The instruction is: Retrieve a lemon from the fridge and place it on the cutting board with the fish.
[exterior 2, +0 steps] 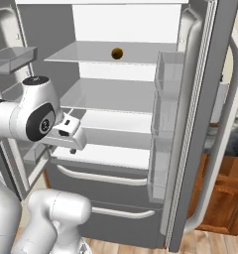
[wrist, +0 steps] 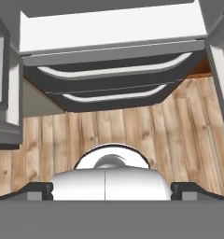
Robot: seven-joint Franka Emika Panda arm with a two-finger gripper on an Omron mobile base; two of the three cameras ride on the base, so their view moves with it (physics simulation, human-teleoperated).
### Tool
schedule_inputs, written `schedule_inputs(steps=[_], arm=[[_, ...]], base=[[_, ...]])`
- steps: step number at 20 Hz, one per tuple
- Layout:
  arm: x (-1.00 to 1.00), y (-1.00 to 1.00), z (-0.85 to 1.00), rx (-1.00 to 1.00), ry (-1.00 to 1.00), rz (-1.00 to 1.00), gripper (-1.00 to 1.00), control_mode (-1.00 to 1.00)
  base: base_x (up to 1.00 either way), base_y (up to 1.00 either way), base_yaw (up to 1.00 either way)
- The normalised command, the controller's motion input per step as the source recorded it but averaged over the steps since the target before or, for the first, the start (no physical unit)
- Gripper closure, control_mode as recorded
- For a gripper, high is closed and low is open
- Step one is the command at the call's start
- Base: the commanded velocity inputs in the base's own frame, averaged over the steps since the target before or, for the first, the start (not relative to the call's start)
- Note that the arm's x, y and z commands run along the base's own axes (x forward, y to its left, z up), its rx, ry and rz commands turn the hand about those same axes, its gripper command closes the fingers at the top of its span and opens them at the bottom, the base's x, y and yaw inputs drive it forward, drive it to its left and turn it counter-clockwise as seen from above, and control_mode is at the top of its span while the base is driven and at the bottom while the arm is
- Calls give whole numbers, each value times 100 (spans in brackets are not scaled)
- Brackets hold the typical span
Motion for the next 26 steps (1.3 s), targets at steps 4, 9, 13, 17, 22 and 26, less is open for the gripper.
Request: schedule_inputs(steps=[4,9,13,17,22,26], arm=[[0,0,0,0,0,0,-100,100],[0,0,0,0,0,0,-100,100],[0,0,0,0,0,0,-100,100],[0,0,0,0,0,0,-100,100],[0,0,0,0,0,0,-100,100],[0,0,0,0,0,0,-100,100]], base=[[9,-34,9],[1,-31,6],[0,-27,0],[0,-27,0],[0,-21,-1],[0,0,-1]])
